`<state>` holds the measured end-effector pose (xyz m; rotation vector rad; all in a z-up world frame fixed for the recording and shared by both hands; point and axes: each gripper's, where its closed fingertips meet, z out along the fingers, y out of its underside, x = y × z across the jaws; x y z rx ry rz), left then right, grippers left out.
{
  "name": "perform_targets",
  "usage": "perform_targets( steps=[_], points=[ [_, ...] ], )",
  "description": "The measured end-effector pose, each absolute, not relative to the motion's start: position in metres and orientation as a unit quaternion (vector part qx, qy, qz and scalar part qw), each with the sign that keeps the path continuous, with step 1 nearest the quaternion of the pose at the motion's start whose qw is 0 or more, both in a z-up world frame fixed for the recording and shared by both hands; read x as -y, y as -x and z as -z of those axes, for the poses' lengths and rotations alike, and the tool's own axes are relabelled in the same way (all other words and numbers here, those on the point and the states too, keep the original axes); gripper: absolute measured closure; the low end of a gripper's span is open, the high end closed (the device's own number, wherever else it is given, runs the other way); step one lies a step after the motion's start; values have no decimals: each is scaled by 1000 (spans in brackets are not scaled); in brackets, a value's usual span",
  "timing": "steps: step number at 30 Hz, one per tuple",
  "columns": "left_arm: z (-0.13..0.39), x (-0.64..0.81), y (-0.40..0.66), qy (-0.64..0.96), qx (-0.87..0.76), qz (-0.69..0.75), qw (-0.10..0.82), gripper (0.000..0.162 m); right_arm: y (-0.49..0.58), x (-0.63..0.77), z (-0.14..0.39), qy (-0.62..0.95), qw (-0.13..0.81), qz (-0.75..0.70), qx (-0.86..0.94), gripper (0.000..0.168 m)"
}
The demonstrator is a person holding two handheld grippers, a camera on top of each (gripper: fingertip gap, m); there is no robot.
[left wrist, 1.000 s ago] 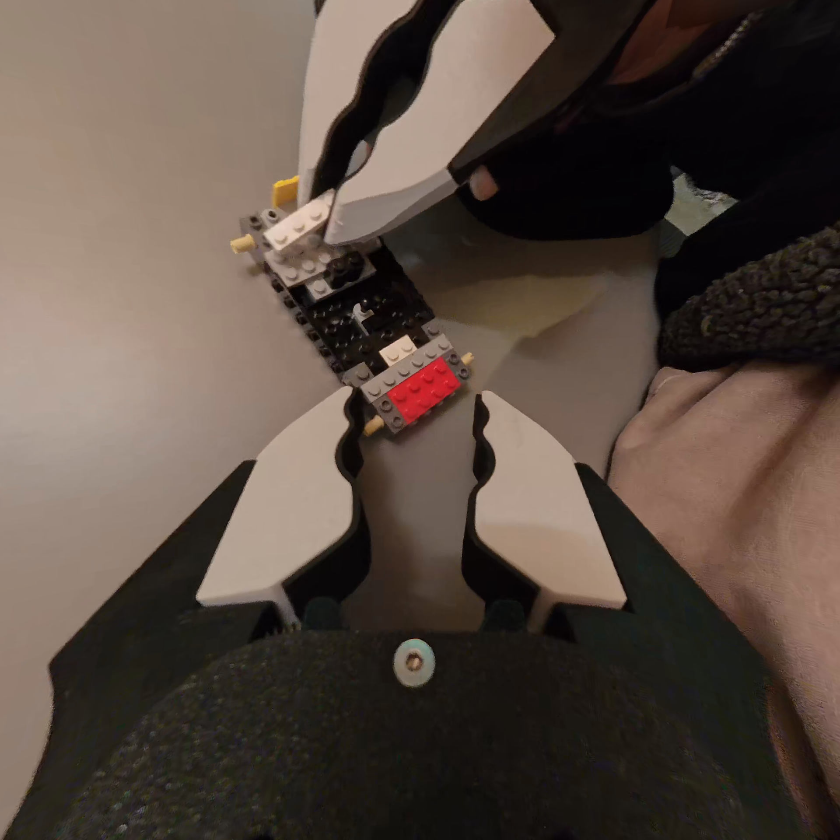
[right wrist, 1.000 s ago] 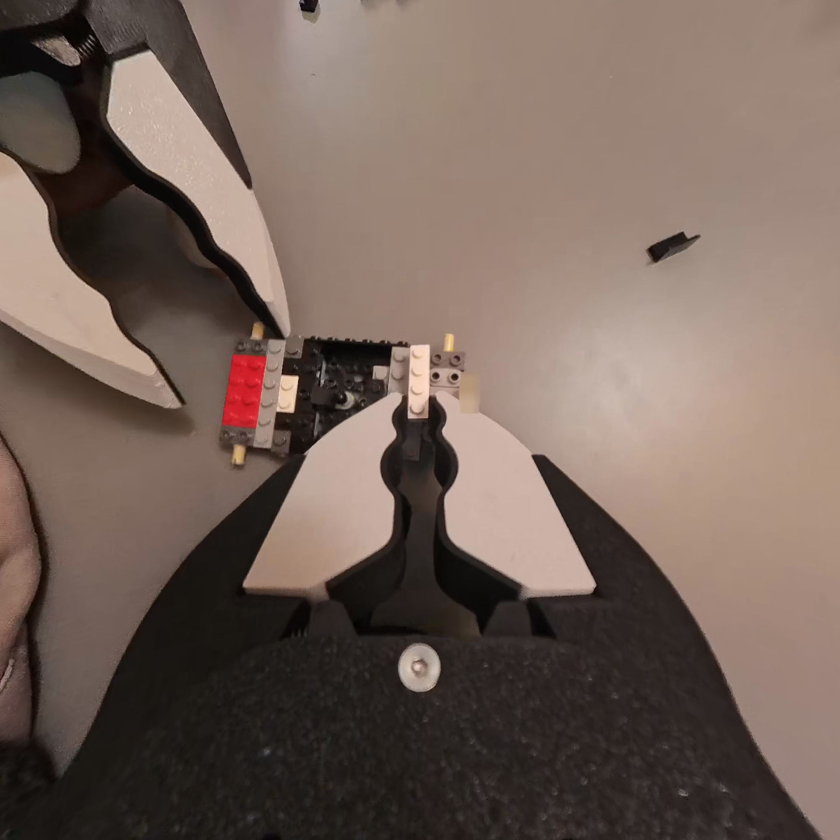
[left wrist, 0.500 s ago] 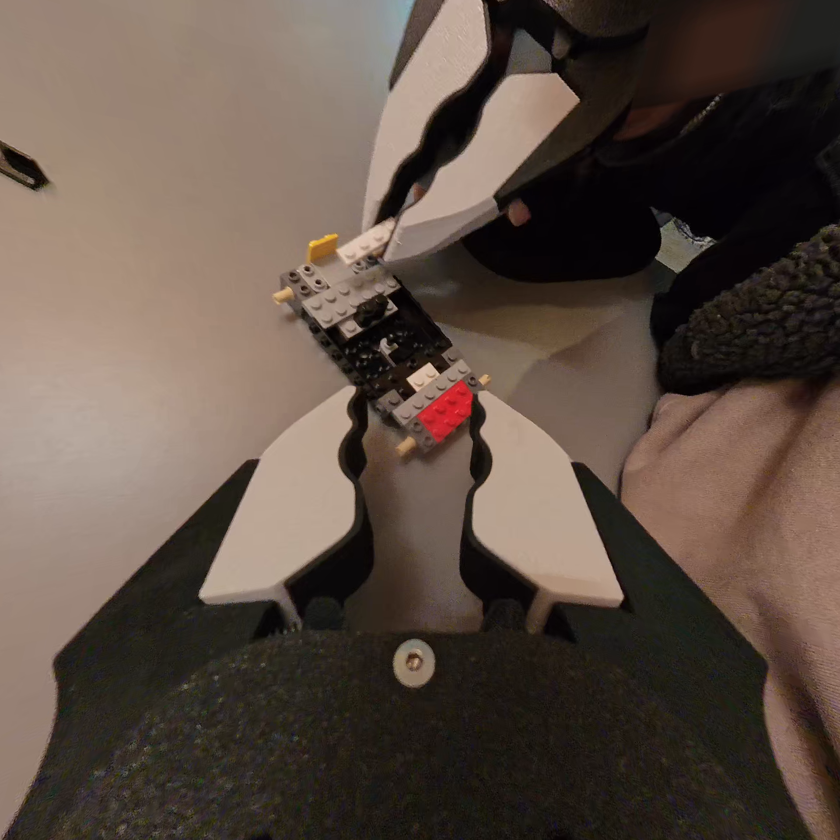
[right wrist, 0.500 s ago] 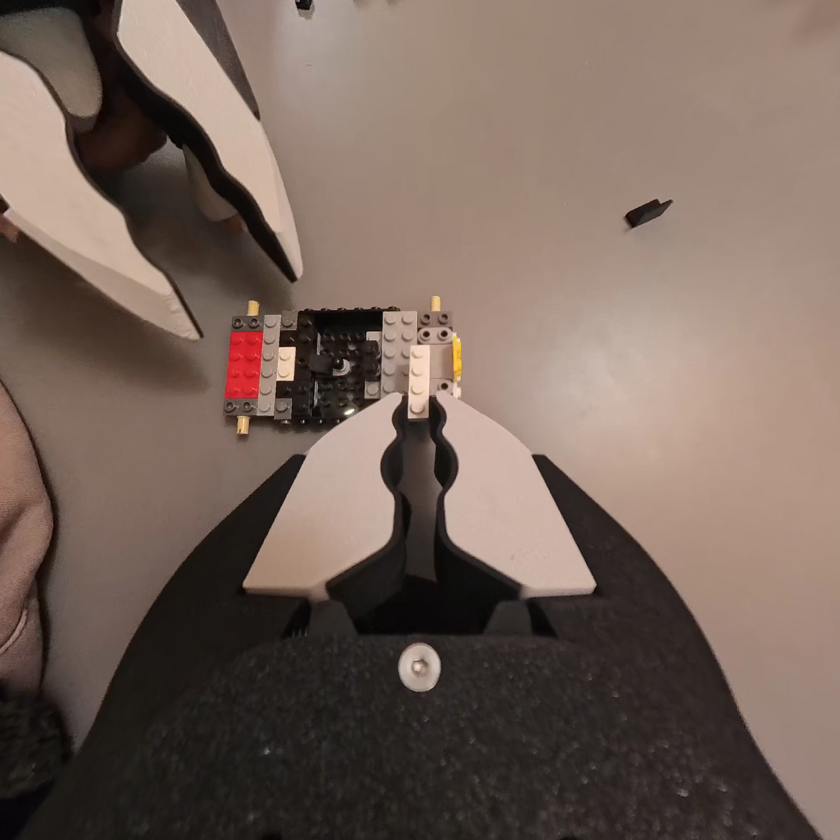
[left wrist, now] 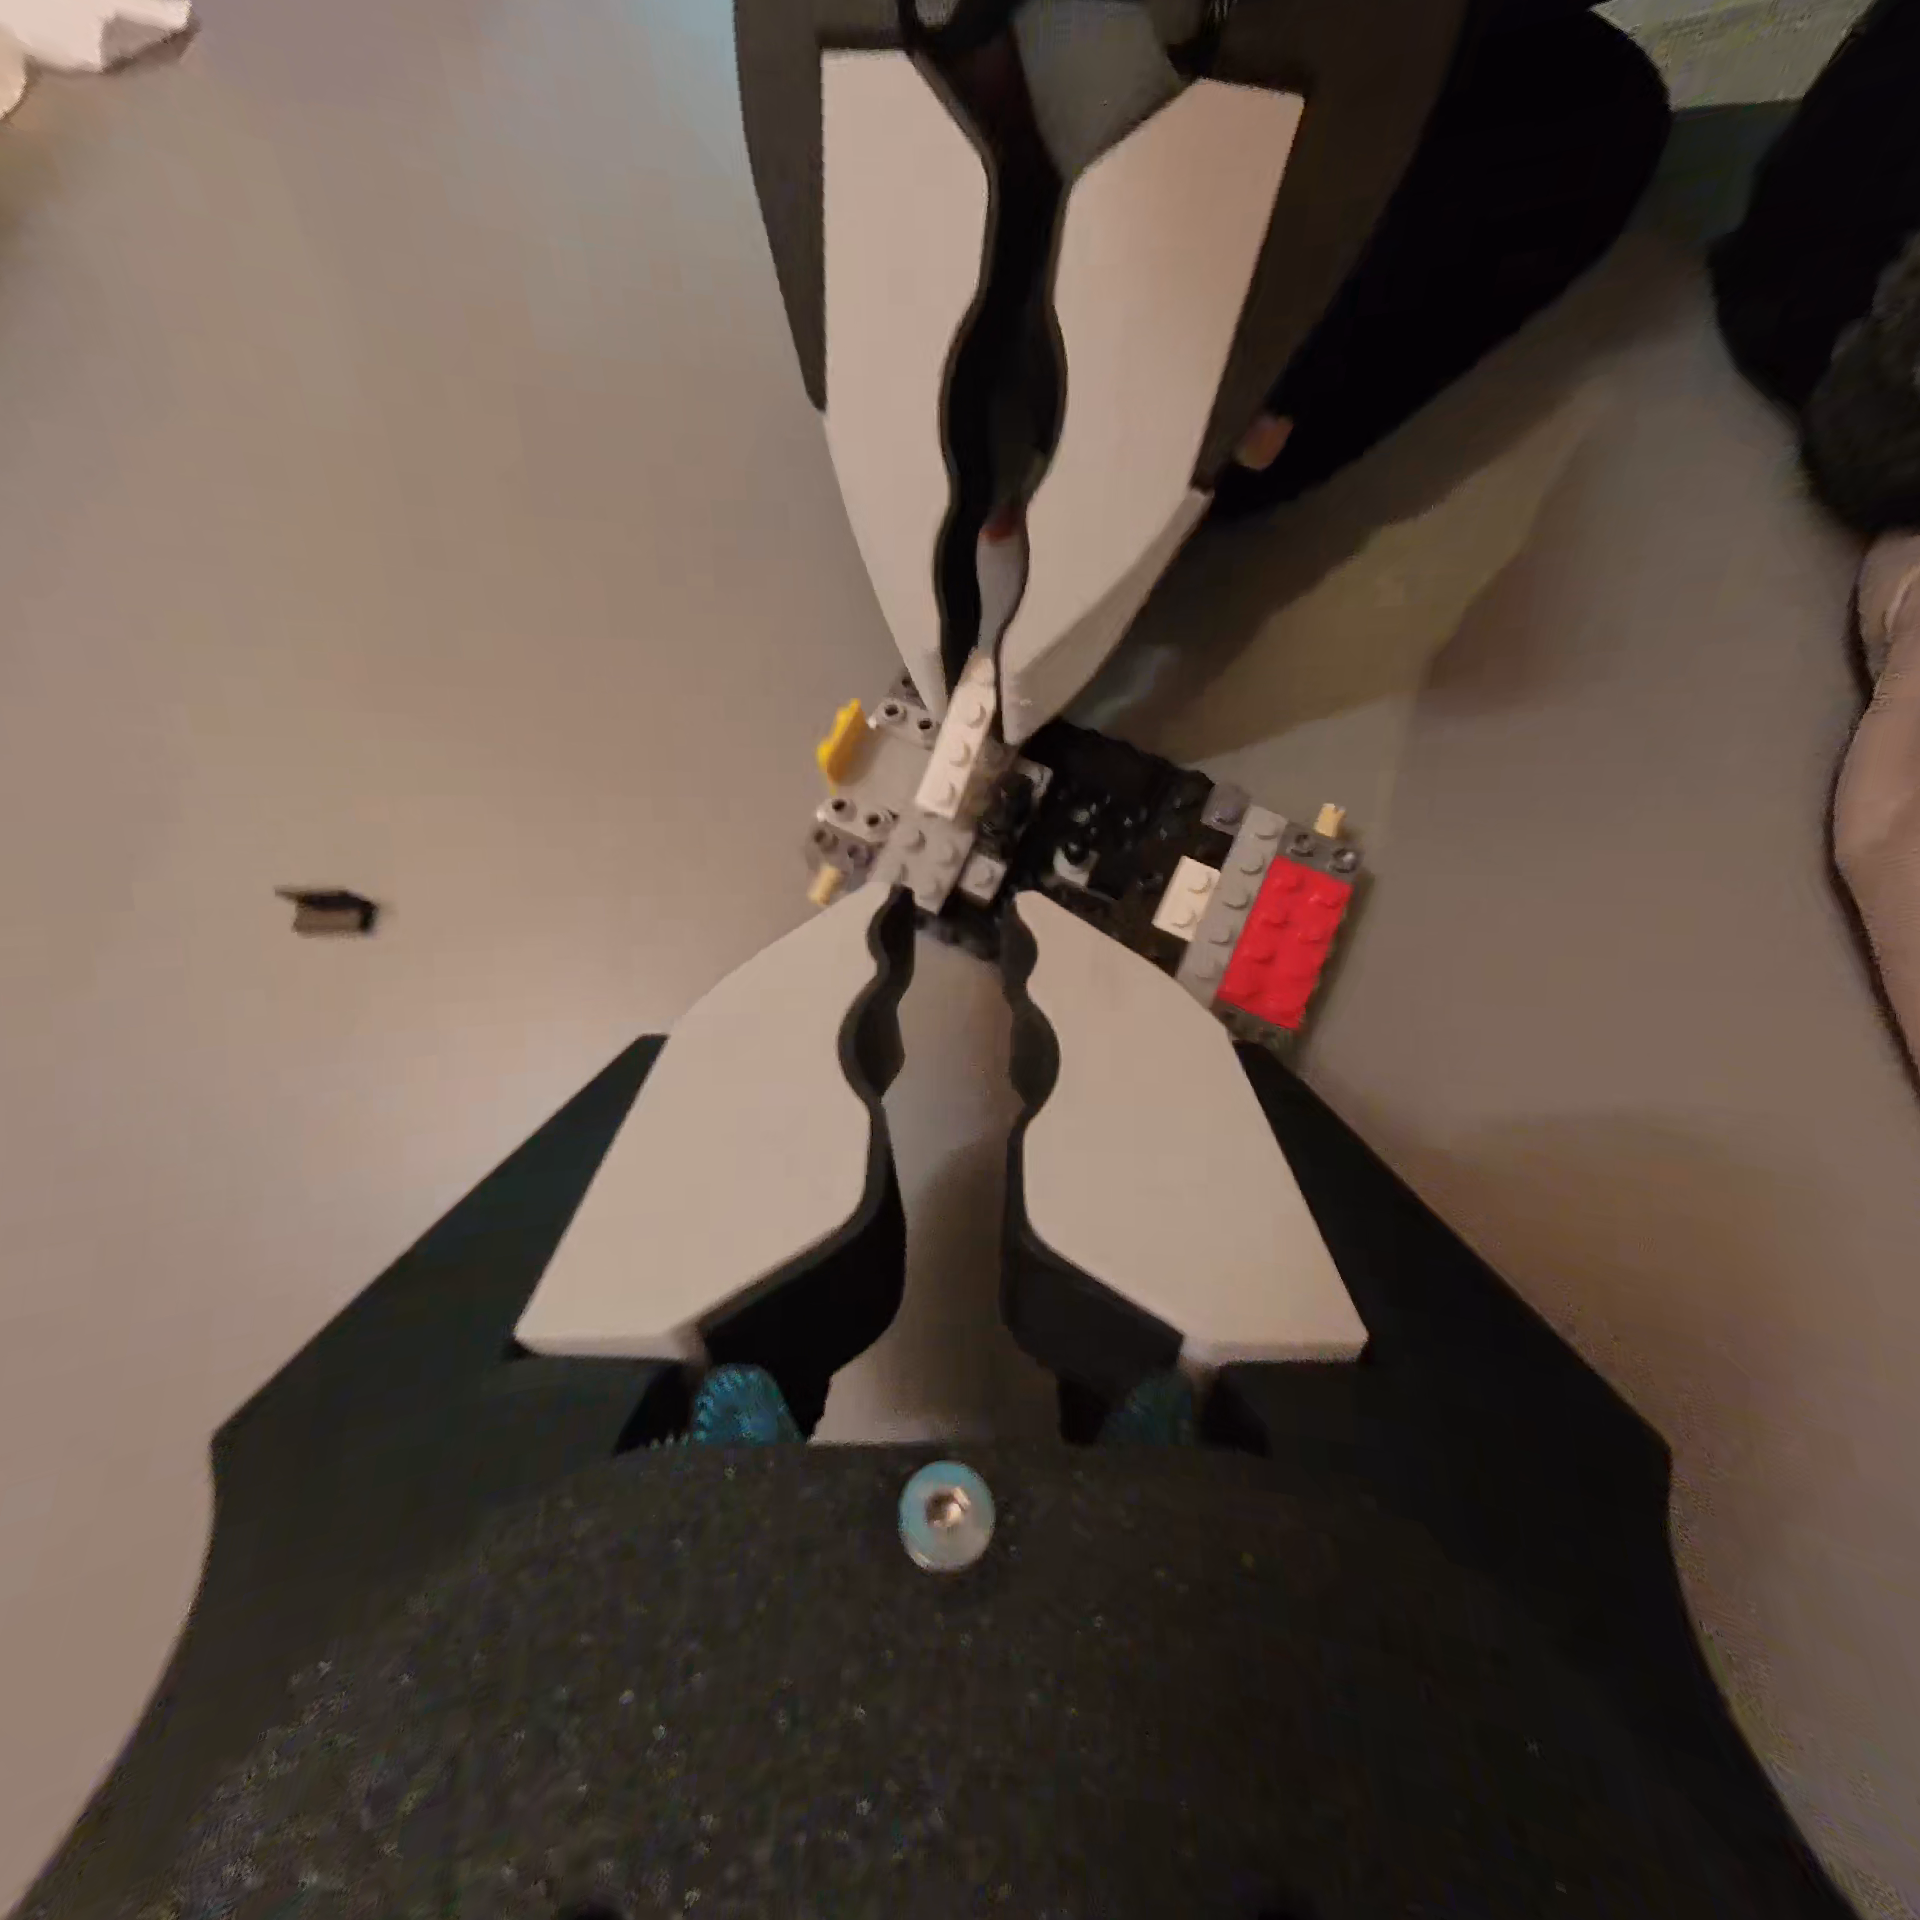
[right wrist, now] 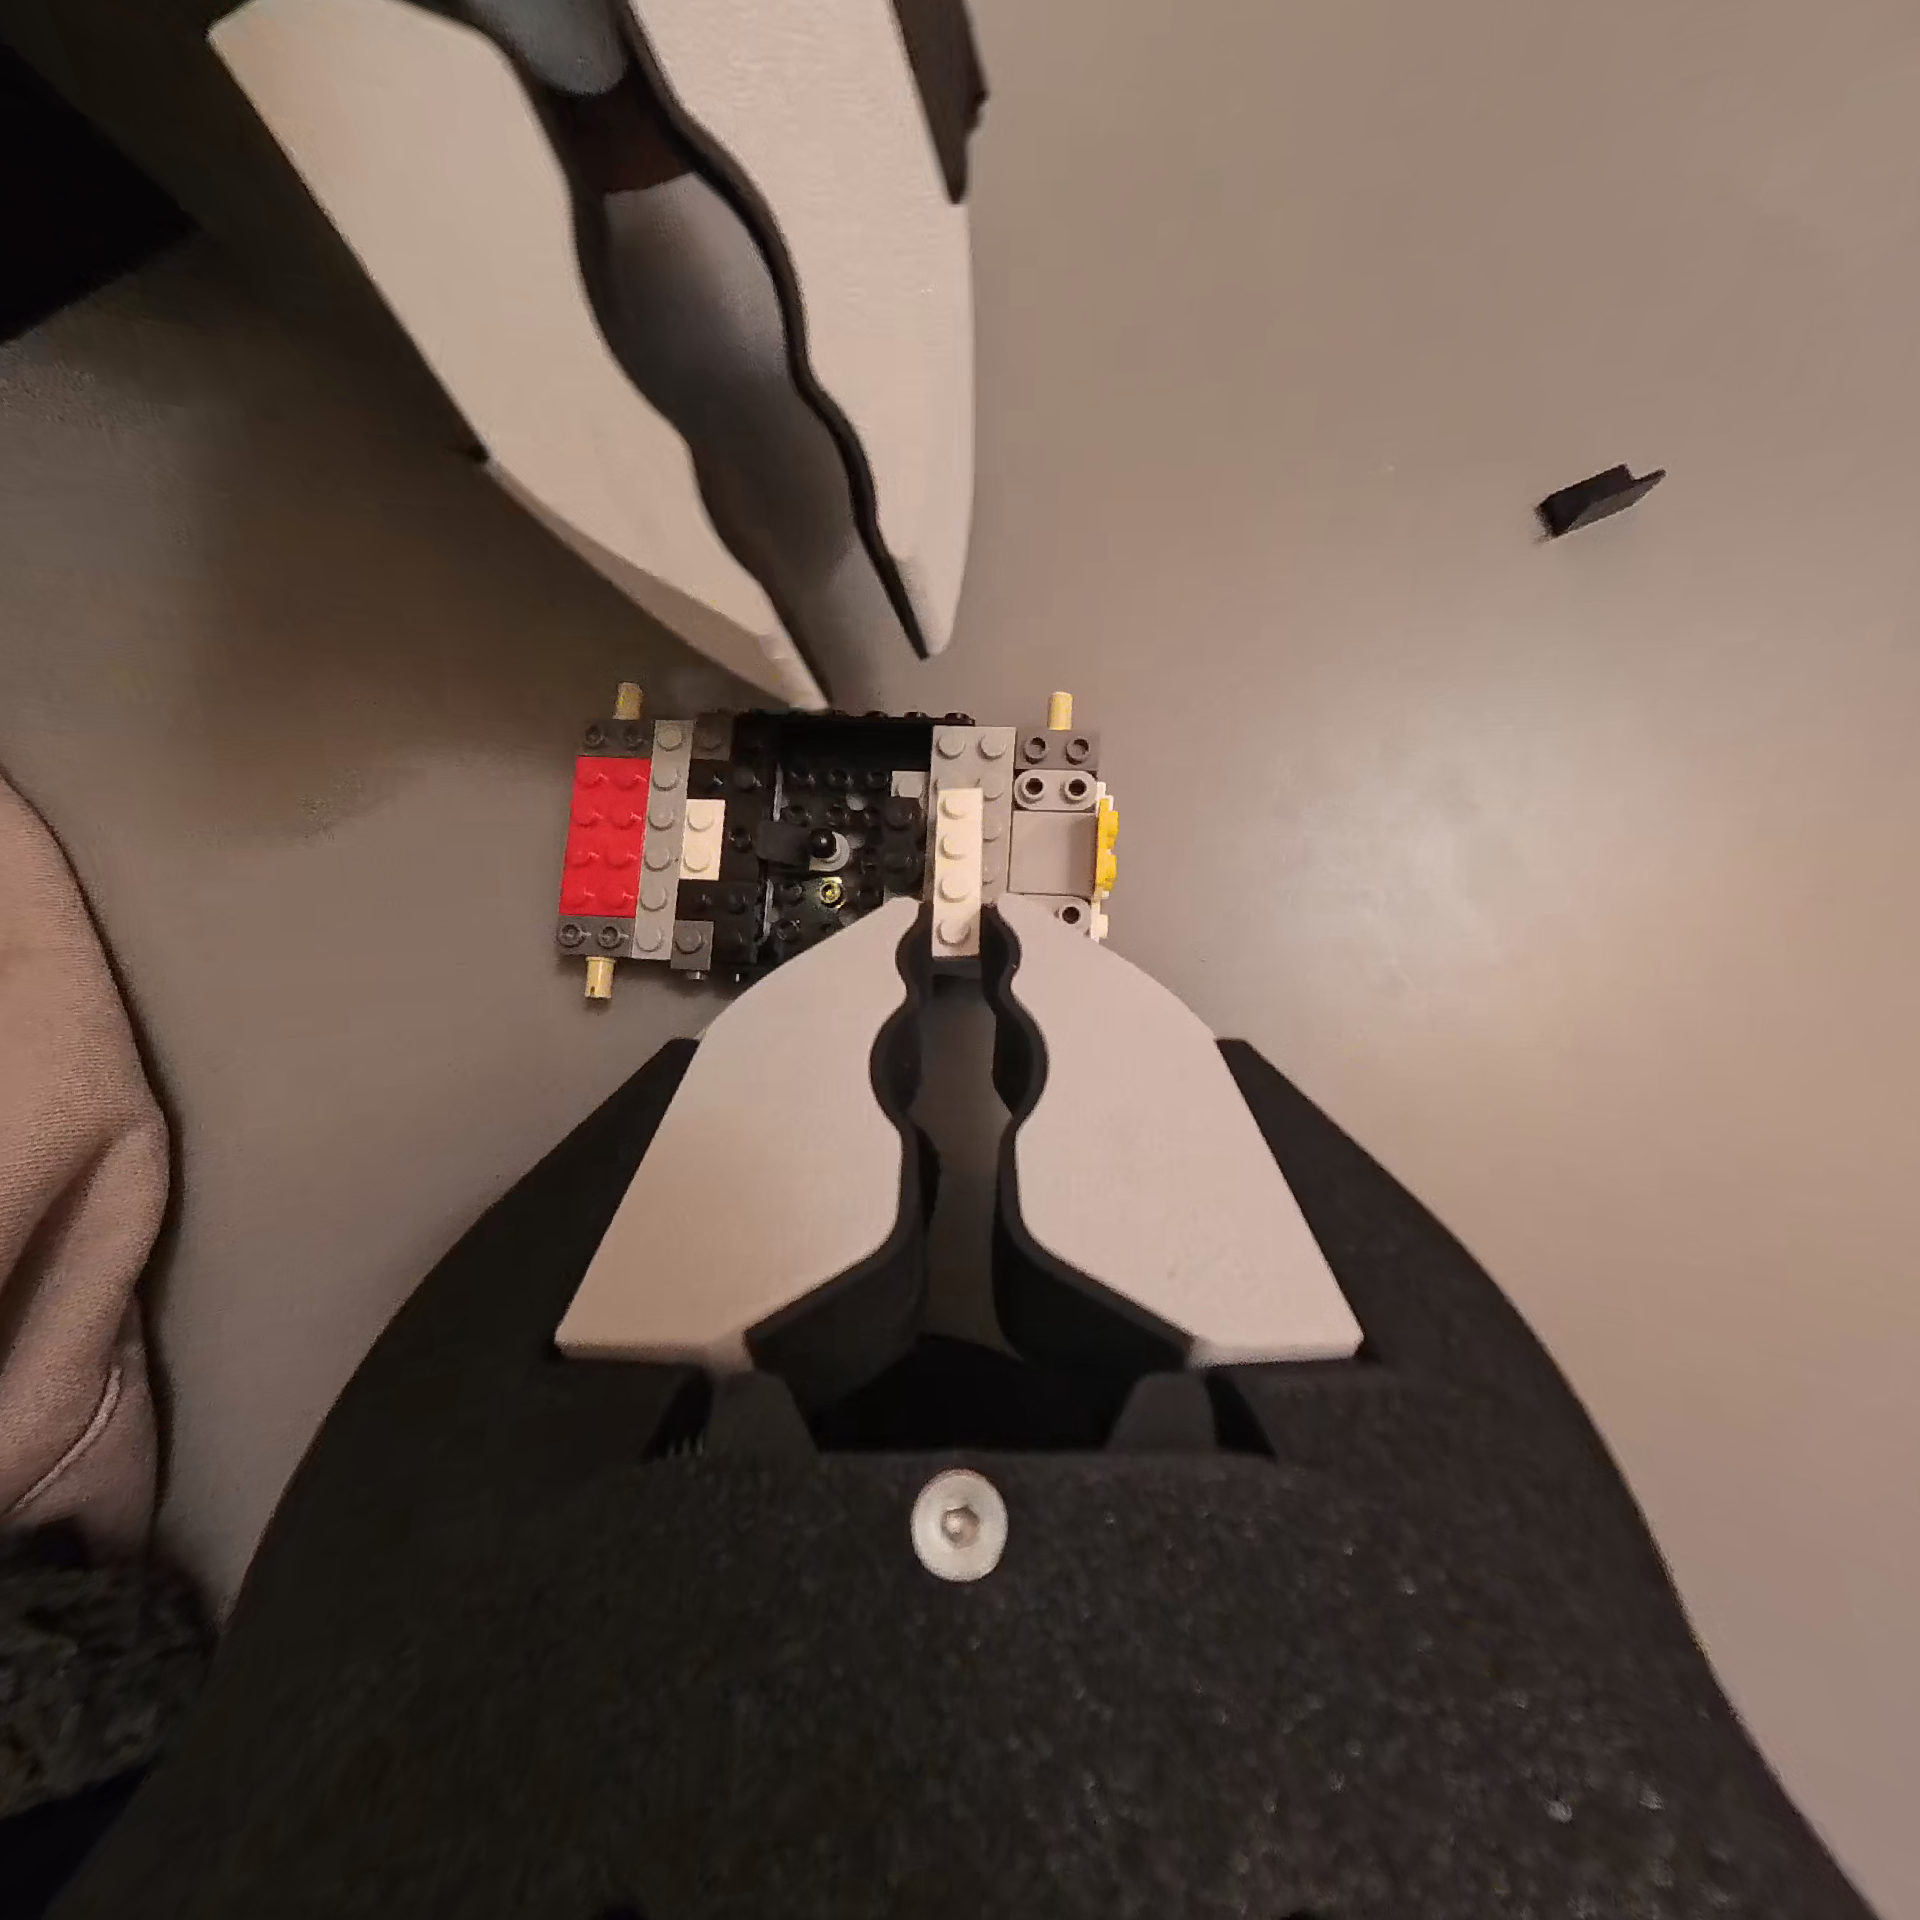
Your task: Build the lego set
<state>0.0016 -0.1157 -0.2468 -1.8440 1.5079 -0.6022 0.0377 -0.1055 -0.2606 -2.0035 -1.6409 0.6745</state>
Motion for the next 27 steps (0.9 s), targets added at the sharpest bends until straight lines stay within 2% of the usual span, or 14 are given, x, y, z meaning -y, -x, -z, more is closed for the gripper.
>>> perform_targets(
  steps=[8,13,18,27],
  points=[
    [247,109,-16,635,-665,273,283,149,-35,107,262,732,226,-248,593,161],
    [256,111,-17,632,-679,280,249,145,-33,106,263,731,225,-254,592,161],
    [257,112,-18,626,-687,276,246,154,-33,107,262,729,223,-261,592,160],
    [261,111,-14,630,-694,269,221,154,-33,111,262,728,208,-267,596,155]
  ],
)
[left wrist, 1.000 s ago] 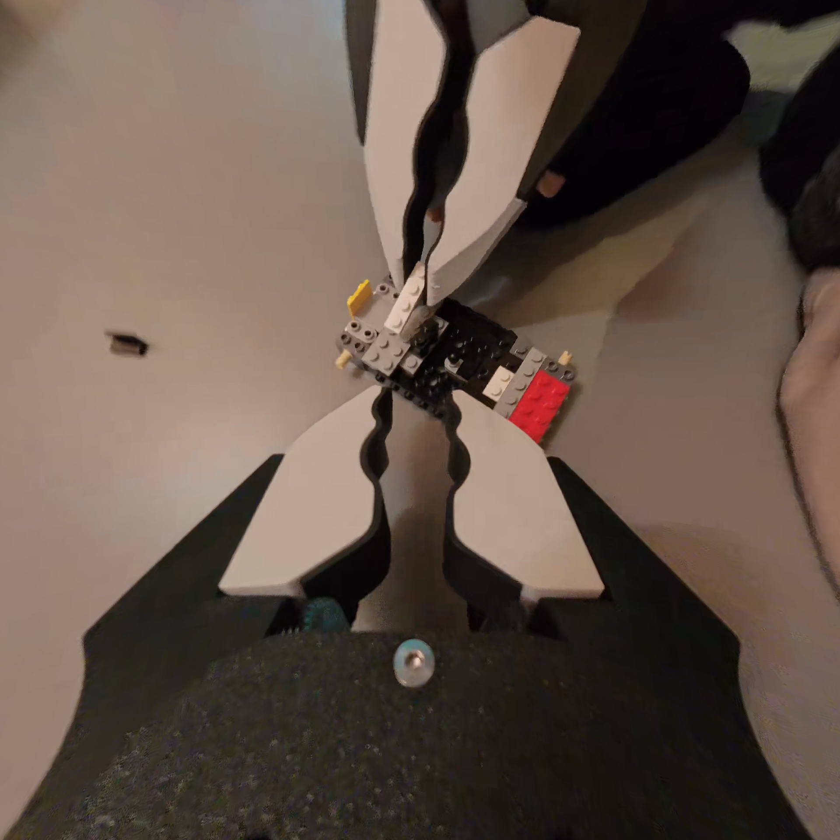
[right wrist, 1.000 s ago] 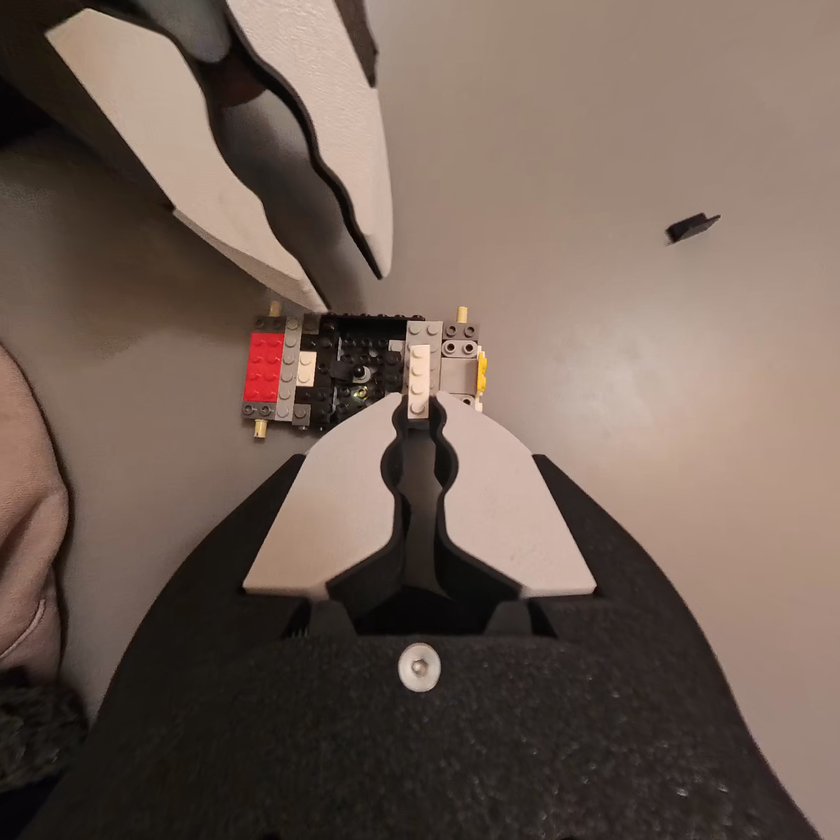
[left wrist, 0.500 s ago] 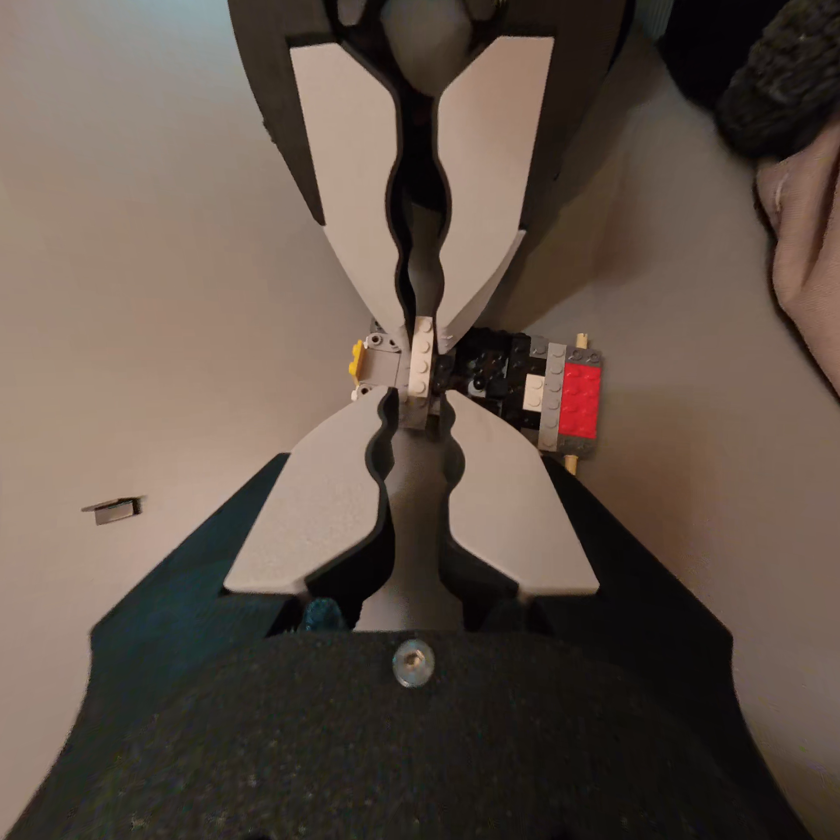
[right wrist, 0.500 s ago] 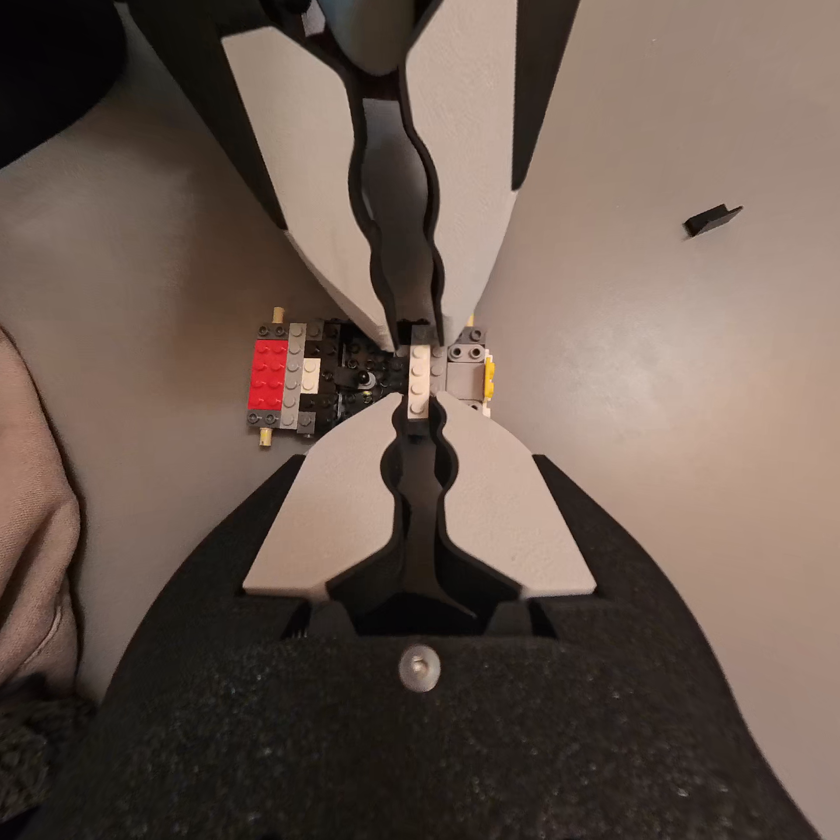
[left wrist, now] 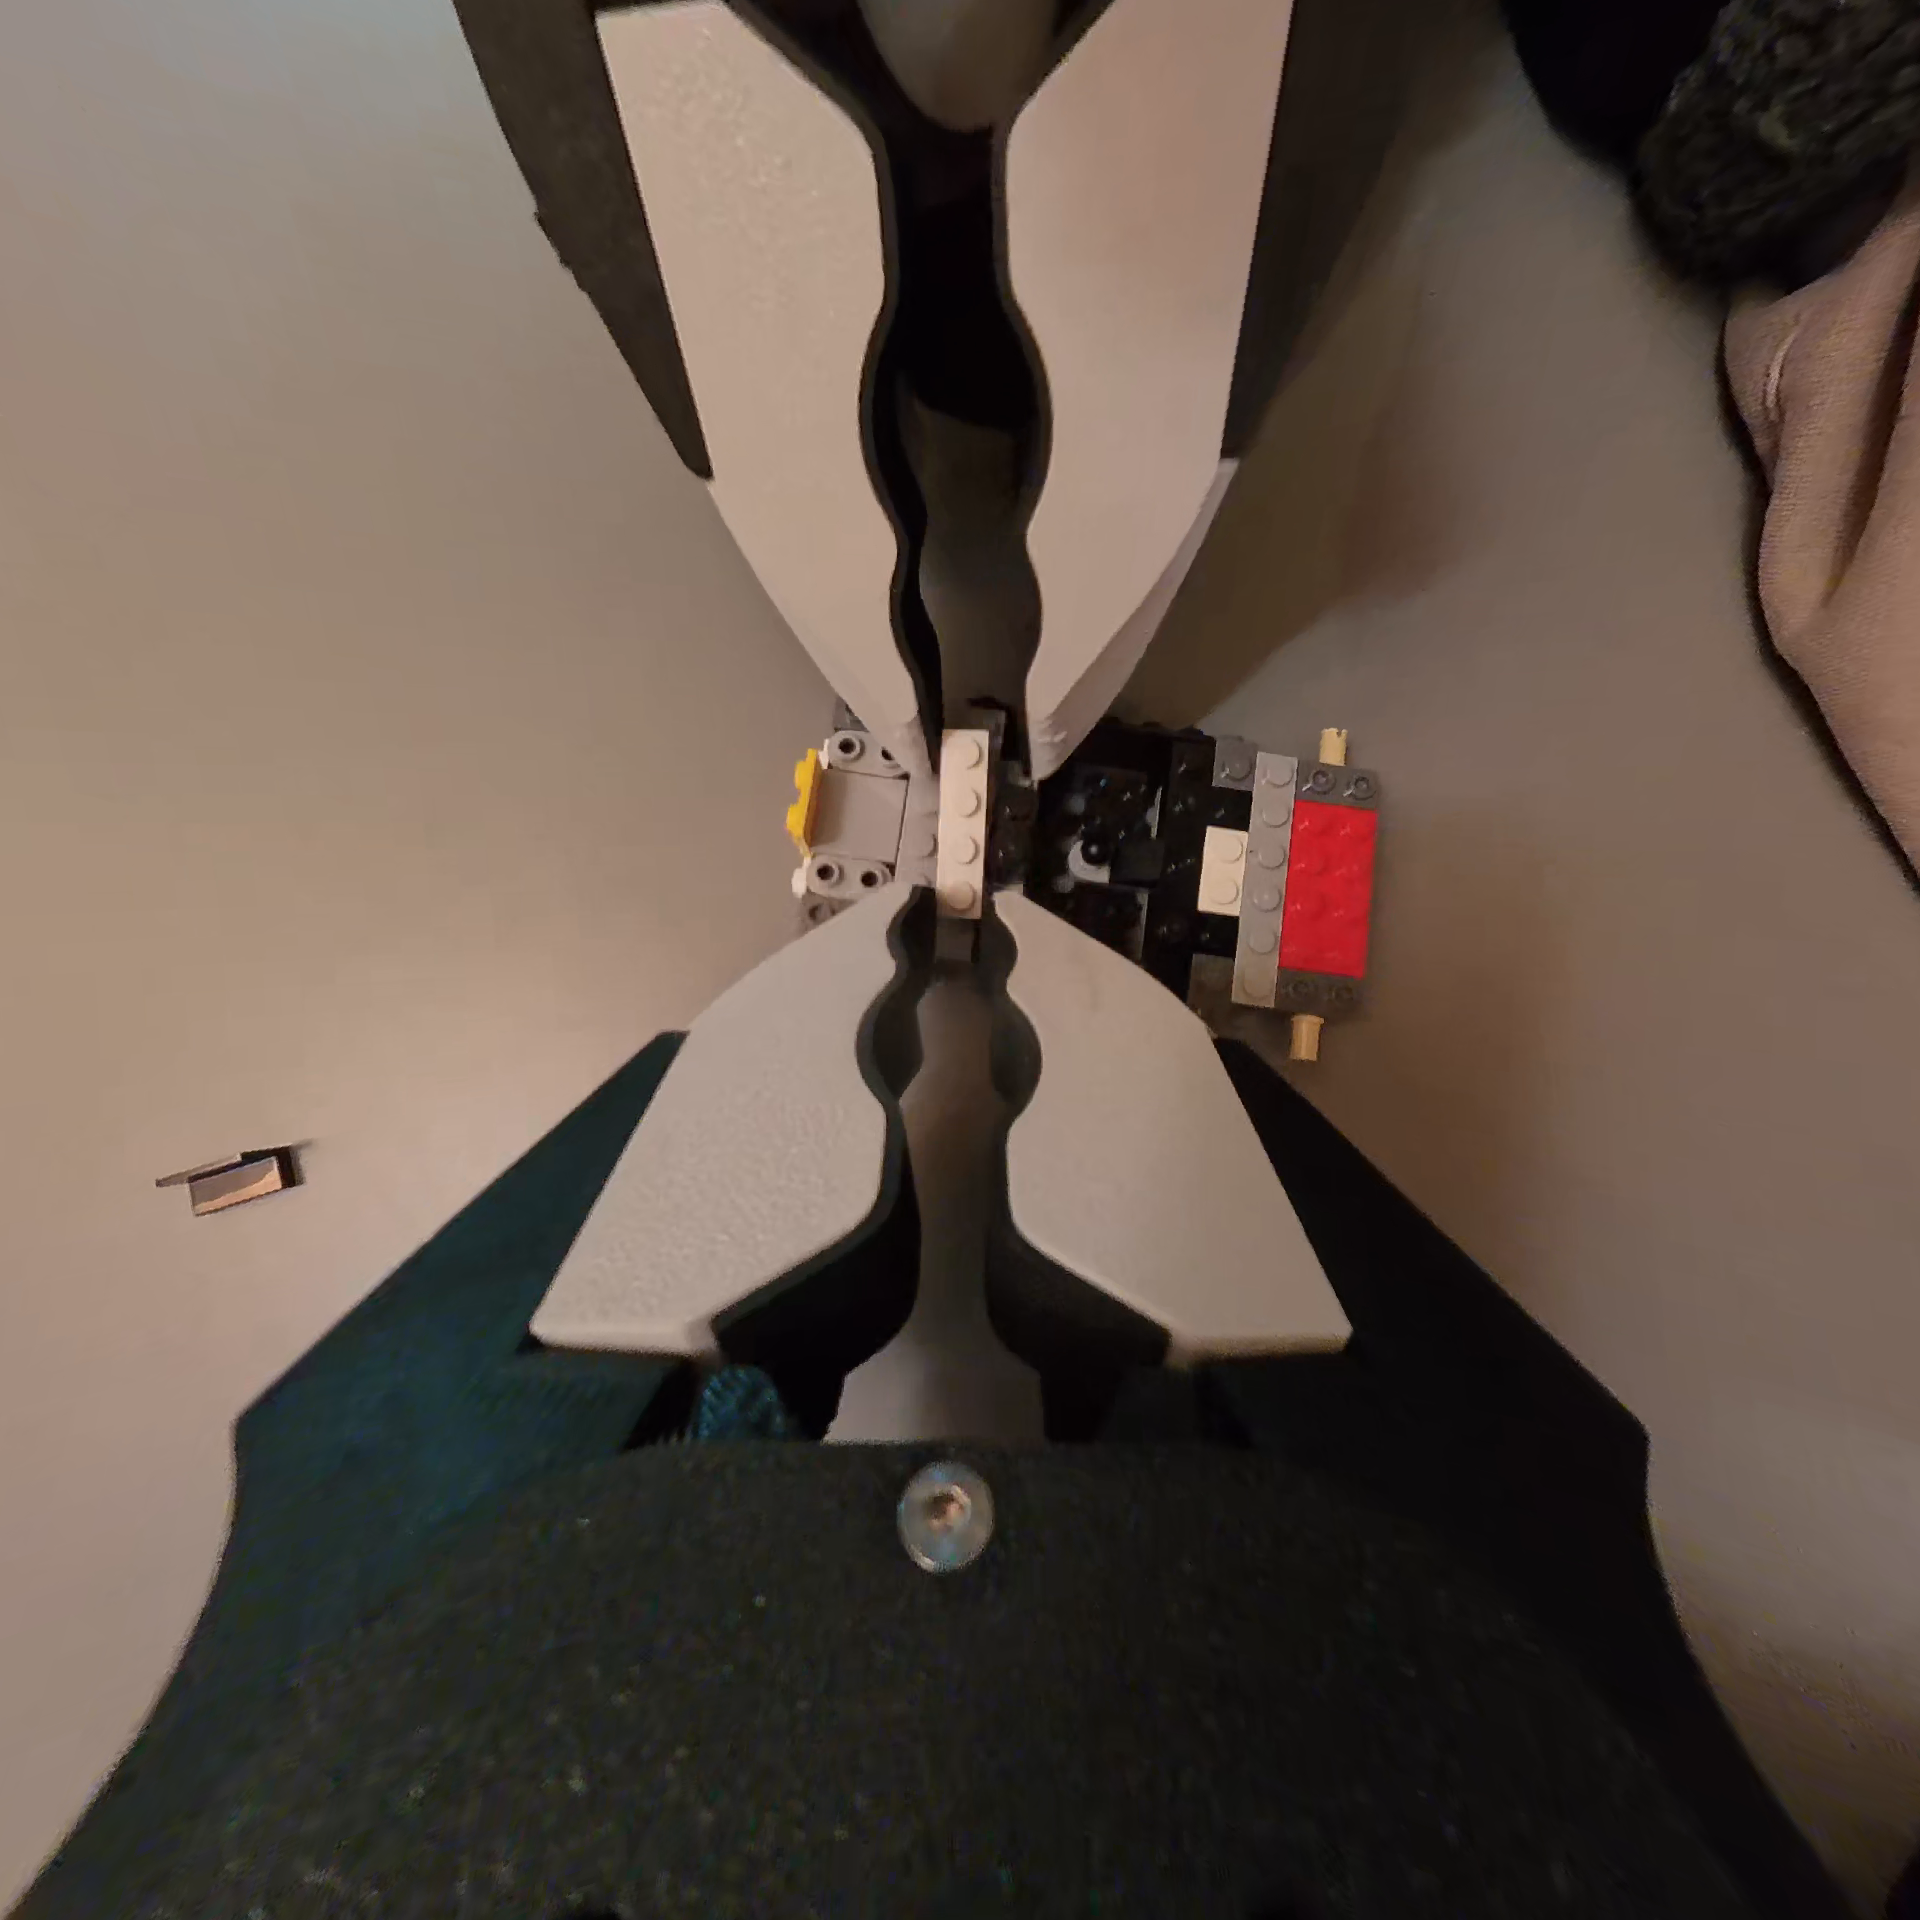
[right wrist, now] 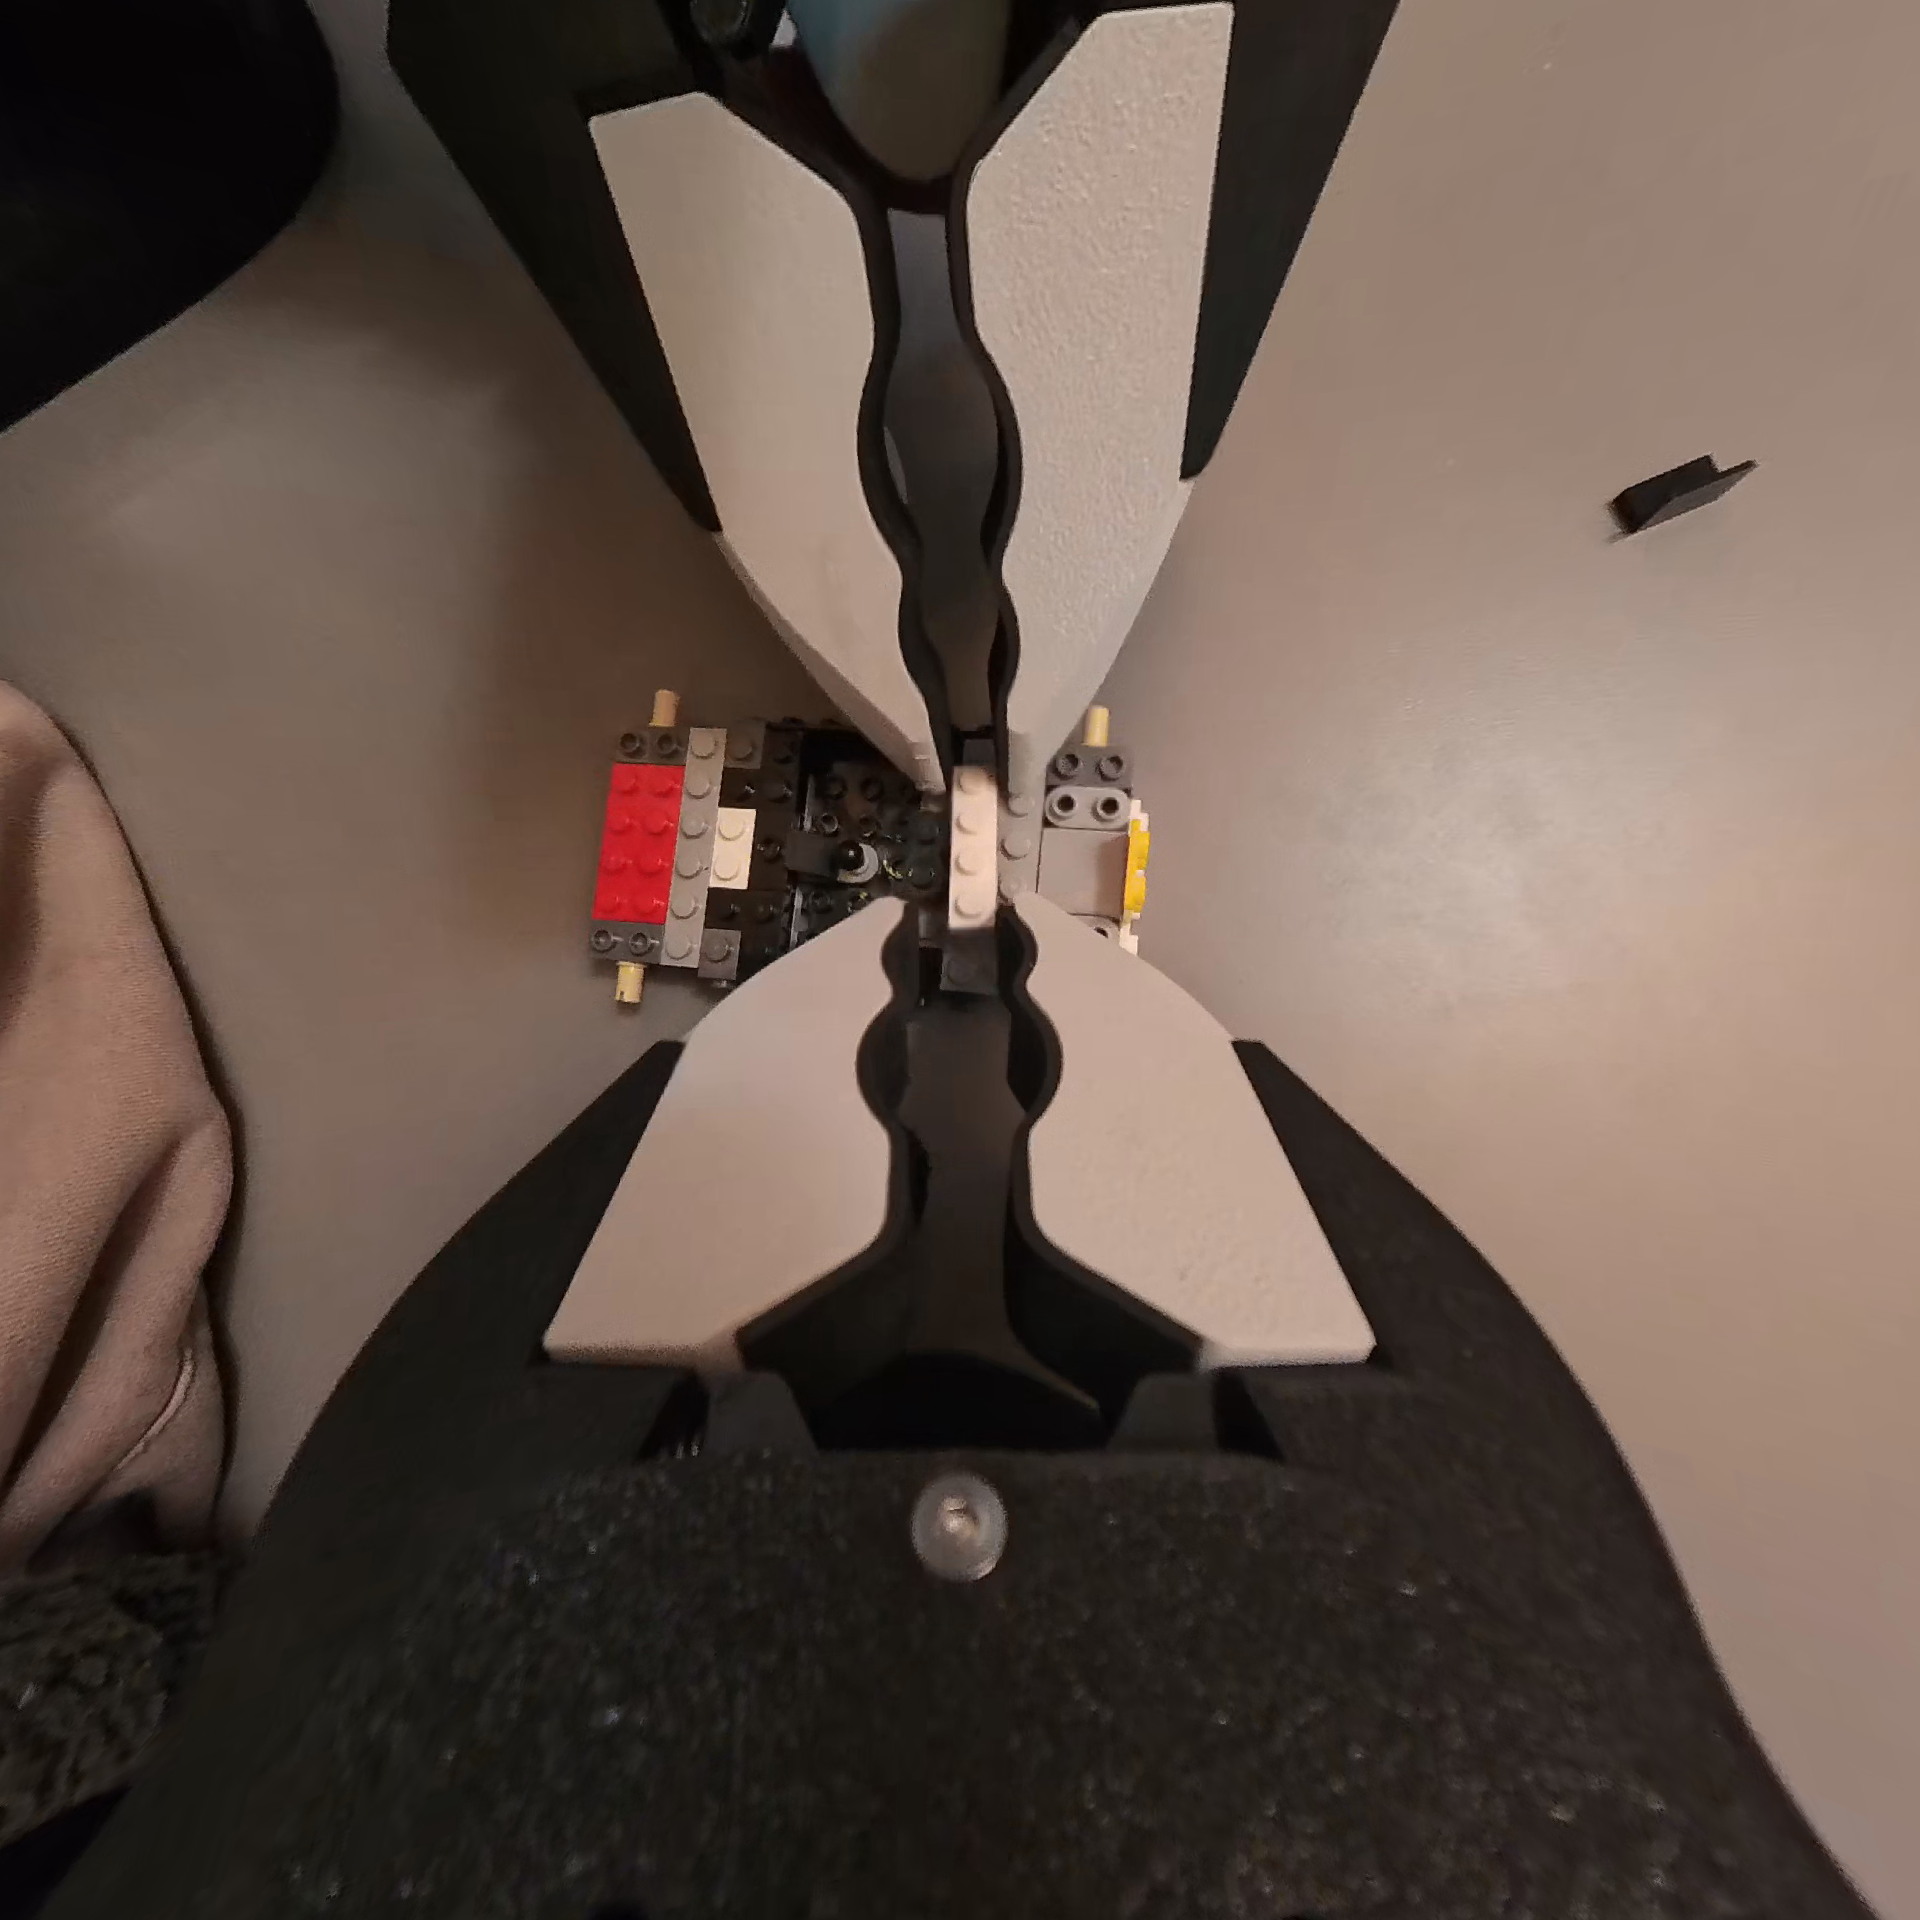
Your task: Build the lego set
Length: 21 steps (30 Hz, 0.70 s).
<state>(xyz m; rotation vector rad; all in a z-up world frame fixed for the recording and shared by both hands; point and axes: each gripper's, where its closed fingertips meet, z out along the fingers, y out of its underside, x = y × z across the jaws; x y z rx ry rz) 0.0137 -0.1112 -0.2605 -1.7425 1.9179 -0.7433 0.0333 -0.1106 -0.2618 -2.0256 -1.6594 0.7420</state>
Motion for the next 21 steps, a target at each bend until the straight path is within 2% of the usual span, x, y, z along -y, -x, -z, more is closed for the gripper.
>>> perform_targets(
  steps=[21],
  points=[
    [263,112,-13,629,-712,256,178,151,-40,112,262,721,208,-264,606,159]
  ],
)
